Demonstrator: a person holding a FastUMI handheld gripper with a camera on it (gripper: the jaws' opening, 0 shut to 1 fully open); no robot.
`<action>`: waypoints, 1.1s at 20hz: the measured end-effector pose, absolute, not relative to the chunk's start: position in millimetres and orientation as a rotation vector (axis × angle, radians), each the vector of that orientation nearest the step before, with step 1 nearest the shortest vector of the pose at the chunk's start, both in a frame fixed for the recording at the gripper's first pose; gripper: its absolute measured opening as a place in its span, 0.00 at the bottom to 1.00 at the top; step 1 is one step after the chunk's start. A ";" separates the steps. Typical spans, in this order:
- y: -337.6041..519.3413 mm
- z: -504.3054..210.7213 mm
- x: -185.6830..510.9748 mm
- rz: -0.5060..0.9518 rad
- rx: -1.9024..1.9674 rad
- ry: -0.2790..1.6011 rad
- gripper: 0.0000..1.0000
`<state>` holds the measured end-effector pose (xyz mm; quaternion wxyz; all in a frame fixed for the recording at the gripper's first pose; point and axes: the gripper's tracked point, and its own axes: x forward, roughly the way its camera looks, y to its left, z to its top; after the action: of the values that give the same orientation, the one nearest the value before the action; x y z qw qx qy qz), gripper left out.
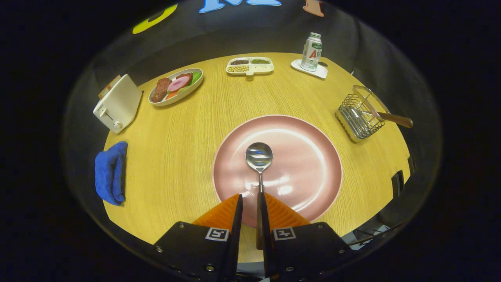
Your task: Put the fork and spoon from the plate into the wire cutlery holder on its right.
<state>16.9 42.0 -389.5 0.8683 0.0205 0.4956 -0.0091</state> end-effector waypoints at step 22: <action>14.2 -428.2 11.6 0.004 -0.082 1.225 0.10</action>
<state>11.6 14.2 -428.2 0.8175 -0.0386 0.5746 0.0019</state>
